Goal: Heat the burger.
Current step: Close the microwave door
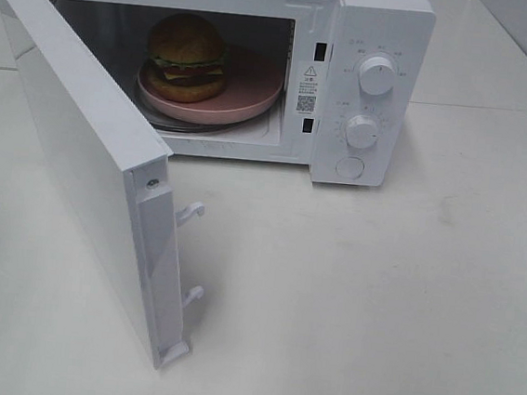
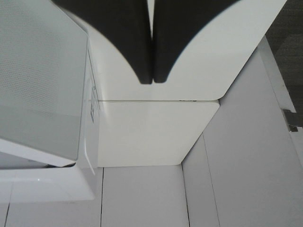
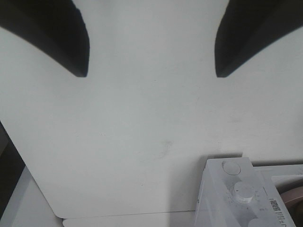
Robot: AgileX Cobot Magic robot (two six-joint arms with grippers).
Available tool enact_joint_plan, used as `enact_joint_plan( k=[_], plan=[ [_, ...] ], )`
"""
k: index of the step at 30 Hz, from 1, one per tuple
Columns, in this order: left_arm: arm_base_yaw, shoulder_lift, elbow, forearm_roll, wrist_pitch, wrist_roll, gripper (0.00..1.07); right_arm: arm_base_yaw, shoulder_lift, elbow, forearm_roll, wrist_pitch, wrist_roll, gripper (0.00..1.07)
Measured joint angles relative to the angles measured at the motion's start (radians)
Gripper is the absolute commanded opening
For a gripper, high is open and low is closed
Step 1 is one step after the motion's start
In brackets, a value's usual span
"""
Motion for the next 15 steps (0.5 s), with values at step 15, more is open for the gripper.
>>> enact_joint_plan(
  k=[15],
  plan=[
    [0.0, 0.296, 0.002, 0.31, -0.236, -0.312, 0.0, 0.0, 0.0, 0.0, 0.0, 0.0, 0.0, 0.73]
  ],
)
